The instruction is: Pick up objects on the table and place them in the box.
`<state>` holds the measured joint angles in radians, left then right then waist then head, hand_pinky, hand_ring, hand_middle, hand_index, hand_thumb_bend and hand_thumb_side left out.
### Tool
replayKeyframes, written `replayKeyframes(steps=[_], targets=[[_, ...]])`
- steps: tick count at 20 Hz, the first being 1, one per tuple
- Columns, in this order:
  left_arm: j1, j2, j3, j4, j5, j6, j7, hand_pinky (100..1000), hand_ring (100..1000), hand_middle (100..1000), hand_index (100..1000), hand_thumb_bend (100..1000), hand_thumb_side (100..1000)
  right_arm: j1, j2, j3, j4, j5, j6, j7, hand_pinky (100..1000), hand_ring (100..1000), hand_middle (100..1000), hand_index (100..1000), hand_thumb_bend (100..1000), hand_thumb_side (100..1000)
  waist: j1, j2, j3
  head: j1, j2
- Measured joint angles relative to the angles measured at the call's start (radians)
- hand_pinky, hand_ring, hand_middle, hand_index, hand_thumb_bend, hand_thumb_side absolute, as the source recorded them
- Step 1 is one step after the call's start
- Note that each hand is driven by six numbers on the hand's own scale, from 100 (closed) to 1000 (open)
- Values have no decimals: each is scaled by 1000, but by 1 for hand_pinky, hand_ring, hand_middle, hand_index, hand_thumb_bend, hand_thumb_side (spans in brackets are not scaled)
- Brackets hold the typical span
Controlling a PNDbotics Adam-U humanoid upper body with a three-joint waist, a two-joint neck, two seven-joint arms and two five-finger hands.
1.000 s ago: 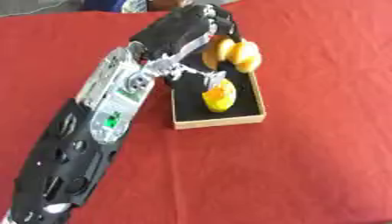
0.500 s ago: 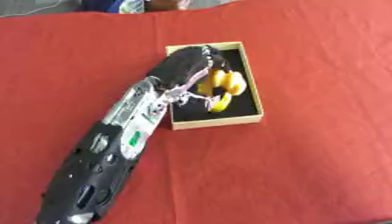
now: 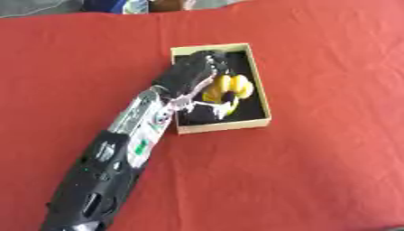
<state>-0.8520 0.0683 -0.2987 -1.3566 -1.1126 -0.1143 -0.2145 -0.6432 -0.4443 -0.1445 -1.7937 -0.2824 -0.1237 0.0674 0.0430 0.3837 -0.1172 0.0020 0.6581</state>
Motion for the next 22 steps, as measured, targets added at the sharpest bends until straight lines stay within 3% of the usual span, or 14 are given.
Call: replayKeyframes(steps=[2,9,12,13,14,16,22], targets=[[0,2,5,-14,-12,7,11,998,993,848,947,502,583,2,0,-2,0,0,1,1,955,978,778,865,100,751,0,-1,1,0,0],[-1,25,36,-110,-11,23,8,987,991,846,947,504,535,11,0,-2,1,0,2,2,954,977,778,865,100,748,0,-19,14,-5,1],[-1,35,51,-157,16,34,0,966,975,824,924,420,508,12,0,-2,1,0,2,2,953,977,778,865,100,748,-1,-26,14,-7,5],[-1,40,57,-179,35,38,3,937,949,790,888,289,466,14,0,-2,1,0,2,2,953,976,777,865,100,746,-1,-27,15,-9,7],[-1,46,64,-203,69,44,8,916,932,770,867,198,468,16,0,-2,1,0,2,1,953,975,777,865,100,744,-1,-28,15,-12,9],[-1,67,87,-263,176,59,26,901,919,753,841,108,461,19,0,-3,1,0,3,-1,952,974,777,865,100,740,-1,-31,20,-20,11],[38,208,218,-469,618,170,179,861,866,701,793,100,468,9,-1,-3,-13,1,-5,-14,947,965,778,864,100,721,0,-40,38,-55,22]])
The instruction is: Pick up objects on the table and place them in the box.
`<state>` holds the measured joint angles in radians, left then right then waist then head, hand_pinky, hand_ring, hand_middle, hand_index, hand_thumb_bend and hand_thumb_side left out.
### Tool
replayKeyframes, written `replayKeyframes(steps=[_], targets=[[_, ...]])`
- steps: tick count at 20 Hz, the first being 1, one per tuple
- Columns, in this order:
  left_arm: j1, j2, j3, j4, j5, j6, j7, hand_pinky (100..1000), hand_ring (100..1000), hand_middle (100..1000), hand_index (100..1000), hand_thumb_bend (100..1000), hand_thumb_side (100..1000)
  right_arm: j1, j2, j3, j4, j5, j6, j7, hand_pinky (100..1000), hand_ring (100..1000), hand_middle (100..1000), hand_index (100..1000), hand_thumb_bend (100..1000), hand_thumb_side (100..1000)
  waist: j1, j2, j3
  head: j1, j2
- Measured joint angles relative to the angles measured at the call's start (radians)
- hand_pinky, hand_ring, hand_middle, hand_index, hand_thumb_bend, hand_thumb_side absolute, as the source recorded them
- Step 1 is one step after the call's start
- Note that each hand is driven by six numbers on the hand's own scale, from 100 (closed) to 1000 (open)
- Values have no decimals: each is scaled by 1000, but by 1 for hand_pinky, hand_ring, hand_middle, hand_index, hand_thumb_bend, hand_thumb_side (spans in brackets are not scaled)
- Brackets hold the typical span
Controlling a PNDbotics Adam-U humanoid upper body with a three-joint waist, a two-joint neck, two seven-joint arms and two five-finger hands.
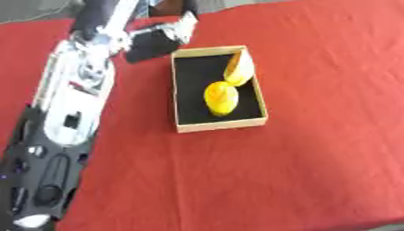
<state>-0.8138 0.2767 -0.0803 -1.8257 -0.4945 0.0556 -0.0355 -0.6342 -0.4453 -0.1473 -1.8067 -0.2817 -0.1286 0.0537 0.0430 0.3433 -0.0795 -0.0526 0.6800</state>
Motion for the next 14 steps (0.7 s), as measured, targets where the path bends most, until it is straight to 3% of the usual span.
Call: replayKeyframes(steps=[3,5,10,14], targets=[[44,86,65,-96,160,32,115,855,856,698,794,100,470,-6,-5,0,-14,5,-6,-9,945,962,778,864,100,715,-3,0,9,-13,5],[72,134,102,-132,238,23,196,854,853,698,795,100,474,-8,-9,0,-22,8,-10,-15,945,960,778,864,100,712,-9,-1,13,-19,5],[148,211,176,-154,366,-63,361,849,847,701,798,100,497,-16,-11,0,-36,18,-19,-27,942,956,778,864,100,705,-22,-5,19,-21,6],[210,238,220,-157,410,-143,438,848,846,704,803,100,525,-18,-12,0,-42,22,-25,-33,941,955,778,864,100,703,-32,-6,26,-20,6]])
